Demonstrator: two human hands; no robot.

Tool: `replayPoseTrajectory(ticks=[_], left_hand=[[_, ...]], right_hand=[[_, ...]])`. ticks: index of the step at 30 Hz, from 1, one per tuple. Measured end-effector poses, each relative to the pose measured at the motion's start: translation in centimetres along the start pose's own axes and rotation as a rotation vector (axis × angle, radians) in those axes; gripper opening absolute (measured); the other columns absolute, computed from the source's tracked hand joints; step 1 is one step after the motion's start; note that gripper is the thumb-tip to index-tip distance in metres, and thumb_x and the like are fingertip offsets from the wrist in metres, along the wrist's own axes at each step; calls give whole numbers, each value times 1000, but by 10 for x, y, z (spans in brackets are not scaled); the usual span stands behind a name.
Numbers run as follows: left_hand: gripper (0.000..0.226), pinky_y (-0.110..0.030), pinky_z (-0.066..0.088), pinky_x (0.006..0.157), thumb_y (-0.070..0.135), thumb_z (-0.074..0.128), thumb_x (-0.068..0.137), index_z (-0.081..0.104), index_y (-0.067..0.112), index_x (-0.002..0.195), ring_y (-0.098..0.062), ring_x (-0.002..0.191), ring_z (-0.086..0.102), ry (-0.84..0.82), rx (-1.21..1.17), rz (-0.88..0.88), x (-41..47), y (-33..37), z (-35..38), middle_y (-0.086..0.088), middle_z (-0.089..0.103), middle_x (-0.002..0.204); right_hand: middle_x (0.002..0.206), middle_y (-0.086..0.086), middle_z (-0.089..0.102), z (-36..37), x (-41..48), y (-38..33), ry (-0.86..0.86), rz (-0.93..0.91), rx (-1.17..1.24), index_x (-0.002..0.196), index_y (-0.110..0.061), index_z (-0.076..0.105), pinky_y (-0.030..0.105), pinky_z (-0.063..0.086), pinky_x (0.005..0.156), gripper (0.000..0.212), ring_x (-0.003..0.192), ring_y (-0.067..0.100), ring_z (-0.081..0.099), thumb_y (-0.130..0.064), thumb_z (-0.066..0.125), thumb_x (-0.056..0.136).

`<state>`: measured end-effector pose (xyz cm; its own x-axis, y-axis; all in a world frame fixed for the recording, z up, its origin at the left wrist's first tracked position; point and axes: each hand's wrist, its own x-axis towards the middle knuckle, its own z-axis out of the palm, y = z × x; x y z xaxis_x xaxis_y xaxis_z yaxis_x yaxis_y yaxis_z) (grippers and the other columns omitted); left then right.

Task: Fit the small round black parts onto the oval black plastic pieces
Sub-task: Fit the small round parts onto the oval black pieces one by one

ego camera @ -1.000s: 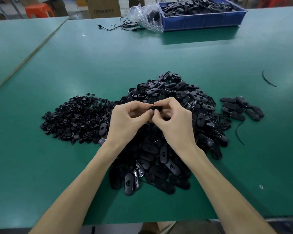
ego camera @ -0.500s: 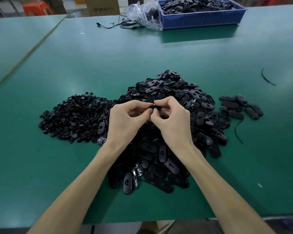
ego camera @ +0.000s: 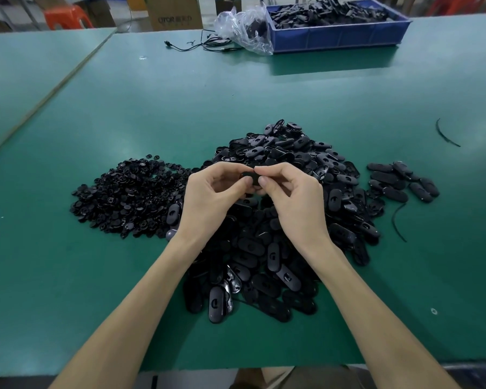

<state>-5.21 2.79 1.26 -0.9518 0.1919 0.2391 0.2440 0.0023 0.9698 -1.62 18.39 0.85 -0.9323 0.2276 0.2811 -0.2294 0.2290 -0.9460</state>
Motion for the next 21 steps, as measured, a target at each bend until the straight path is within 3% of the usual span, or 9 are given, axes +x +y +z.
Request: replayPoseTrajectory(ticks=[9, 21], left_hand=[[15, -31, 63, 80, 0, 76, 91, 75, 3, 105, -23, 84, 79, 25, 76, 11, 1, -4, -1, -7, 80, 93], [14, -24, 60, 77, -3, 74, 91, 75, 1, 105, -19, 80, 78, 40, 113, 16, 0, -2, 0, -8, 79, 93]], right_hand=[[98, -4, 79, 2, 0, 0, -21, 11, 19, 106, -23, 76, 17, 58, 80, 25, 87, 8, 77, 0, 67, 99], [93, -6, 79, 3, -1, 0, -21, 10, 41, 102, -25, 75, 18, 59, 76, 27, 84, 8, 77, 0, 69, 97]])
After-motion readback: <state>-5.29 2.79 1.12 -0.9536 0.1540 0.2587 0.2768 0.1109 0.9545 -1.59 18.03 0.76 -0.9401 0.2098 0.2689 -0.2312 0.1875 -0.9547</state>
